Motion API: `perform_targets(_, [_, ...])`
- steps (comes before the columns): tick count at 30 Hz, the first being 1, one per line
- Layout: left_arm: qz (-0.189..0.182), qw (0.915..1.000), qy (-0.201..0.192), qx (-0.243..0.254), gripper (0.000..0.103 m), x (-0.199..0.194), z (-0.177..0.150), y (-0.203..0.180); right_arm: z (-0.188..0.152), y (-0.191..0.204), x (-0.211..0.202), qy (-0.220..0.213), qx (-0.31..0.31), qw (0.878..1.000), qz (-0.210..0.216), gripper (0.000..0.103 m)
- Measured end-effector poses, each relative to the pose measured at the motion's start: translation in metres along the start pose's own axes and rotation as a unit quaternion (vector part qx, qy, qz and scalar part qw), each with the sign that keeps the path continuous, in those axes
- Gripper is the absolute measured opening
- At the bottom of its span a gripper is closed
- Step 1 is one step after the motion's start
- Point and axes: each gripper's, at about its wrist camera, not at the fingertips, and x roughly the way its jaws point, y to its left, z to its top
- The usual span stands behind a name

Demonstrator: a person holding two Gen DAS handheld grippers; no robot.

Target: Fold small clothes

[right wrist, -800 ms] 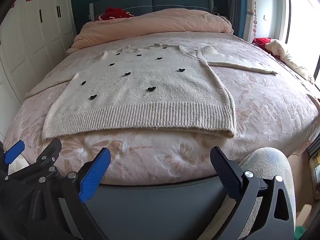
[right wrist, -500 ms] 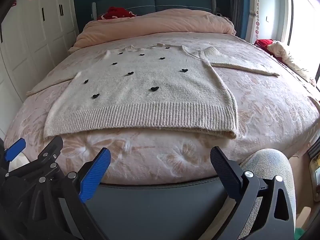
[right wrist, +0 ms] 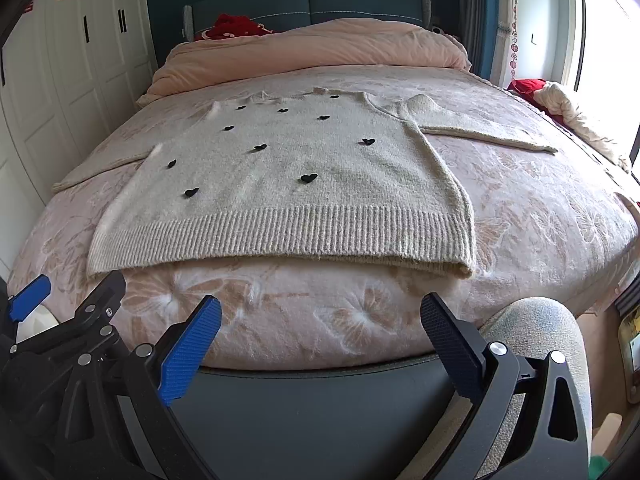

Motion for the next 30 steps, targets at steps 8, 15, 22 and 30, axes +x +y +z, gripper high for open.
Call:
perform_targets(8, [-0.001,1.0000,-0.001,0.000,0.098,-0.0004,0.0001,0.0001,-0.0007,-0.0004,0.0000,0.002,0.001,1.000,0.000,0.098])
perform_targets(15, [0.000,1.0000,-0.002,0.001,0.098,-0.0006,0.0001,-0.0002,-0.0013,-0.0003,0.0011,0.003,0.002,1.000,-0.001,0.098])
perform_targets(22, [0.000,1.0000,-0.001,0.001,0.098,-0.0006,0.0006,0.0003,-0.0013,0.0000,0.0010,0.003,0.002,1.000,-0.001,0.098])
perform_targets(30, [-0.001,1.0000,0.000,0.001,0.098,-0.0001,-0.0002,-0.0001,-0.0015,0.0006,0.0013,0.005,0.002,1.000,-0.001,0.098])
